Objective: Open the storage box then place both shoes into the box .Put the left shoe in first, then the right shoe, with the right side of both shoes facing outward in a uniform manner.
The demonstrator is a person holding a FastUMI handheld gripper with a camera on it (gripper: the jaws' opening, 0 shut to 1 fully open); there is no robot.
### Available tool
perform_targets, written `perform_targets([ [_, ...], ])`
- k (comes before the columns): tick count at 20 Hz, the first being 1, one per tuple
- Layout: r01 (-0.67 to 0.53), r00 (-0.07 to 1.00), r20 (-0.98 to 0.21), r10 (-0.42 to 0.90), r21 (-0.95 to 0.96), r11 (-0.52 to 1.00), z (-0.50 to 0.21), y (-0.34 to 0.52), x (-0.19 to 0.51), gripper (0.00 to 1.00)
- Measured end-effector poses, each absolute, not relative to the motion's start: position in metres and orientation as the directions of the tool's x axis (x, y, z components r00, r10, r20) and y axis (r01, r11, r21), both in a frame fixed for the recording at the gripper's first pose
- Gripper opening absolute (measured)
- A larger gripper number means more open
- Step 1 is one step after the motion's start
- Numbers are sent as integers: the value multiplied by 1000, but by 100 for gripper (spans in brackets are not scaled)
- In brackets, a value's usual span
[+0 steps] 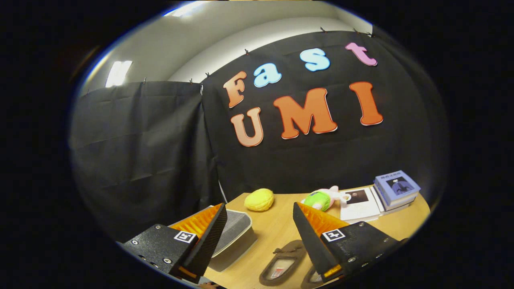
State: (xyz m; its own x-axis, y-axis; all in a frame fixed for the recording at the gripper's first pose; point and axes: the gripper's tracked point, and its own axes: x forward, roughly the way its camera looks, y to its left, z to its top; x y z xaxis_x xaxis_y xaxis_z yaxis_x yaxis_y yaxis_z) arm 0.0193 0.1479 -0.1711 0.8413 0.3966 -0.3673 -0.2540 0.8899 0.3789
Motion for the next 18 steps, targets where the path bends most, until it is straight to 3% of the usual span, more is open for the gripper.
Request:
perform_targets([
  [12,-273,561,-523,641,614,740,-246,253,-4,98],
  [18,-230,415,-528,741,727,647,-274,291,-22,98],
])
